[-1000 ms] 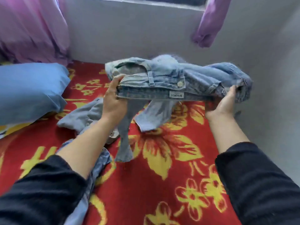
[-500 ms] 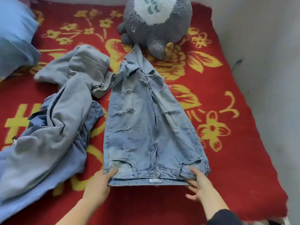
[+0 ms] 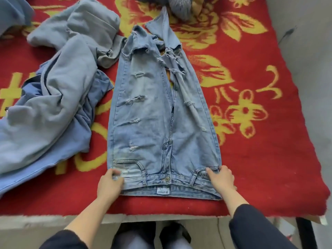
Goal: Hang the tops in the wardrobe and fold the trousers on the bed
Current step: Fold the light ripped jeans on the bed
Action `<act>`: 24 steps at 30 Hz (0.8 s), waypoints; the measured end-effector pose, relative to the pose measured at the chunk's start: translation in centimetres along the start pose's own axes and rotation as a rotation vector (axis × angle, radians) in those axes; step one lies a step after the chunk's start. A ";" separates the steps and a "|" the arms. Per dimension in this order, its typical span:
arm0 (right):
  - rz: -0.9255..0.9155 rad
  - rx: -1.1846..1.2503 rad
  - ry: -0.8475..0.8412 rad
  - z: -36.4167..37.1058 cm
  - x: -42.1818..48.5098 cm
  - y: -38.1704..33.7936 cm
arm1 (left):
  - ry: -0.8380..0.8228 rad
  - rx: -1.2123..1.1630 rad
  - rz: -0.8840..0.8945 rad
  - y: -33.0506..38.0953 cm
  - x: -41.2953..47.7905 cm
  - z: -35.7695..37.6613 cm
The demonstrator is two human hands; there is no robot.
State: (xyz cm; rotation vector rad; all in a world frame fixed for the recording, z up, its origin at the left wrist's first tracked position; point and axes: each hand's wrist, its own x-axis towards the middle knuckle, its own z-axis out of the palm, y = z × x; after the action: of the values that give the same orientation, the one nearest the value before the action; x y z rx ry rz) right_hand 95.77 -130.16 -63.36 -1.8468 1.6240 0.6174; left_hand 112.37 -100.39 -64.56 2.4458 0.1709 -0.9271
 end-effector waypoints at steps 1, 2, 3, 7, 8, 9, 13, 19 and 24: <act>-0.047 -0.033 0.020 0.1 0.3 0.4 | 0.018 0.029 0.000 0.2 -0.5 0.3; -0.088 -0.053 0.026 0.0 0.5 1.0 | 0.028 0.046 0.010 0.3 -0.8 0.3; -0.127 -0.056 0.020 -0.3 0.6 1.7 | 0.028 0.056 0.007 0.3 -1.5 0.3; -0.143 -0.143 -0.001 -2.2 -0.2 4.2 | -0.064 0.059 -0.098 -1.3 -4.5 1.0; -0.119 -0.238 -0.046 -2.5 -0.6 4.9 | -0.124 0.132 -0.121 -2.0 -5.6 1.6; -0.085 -0.343 -0.114 -2.6 -1.1 5.7 | -0.198 0.253 -0.124 -2.7 -6.5 2.3; -0.065 -0.537 -0.280 -2.7 -1.8 7.5 | -0.407 0.610 -0.143 -3.5 -8.0 3.8; -0.297 -0.181 -0.047 -3.8 1.3 1.9 | -0.165 0.567 -0.217 1.8 -5.0 3.1; -0.472 -0.182 0.018 -3.7 3.5 -6.2 | 0.054 0.403 0.165 7.8 0.3 2.1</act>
State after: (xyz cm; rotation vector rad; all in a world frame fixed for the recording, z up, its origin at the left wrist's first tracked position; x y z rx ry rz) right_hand 102.25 -134.75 -62.28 -2.2709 1.1050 0.5485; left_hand 113.63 -108.17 -62.86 2.8001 -0.2187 -0.8911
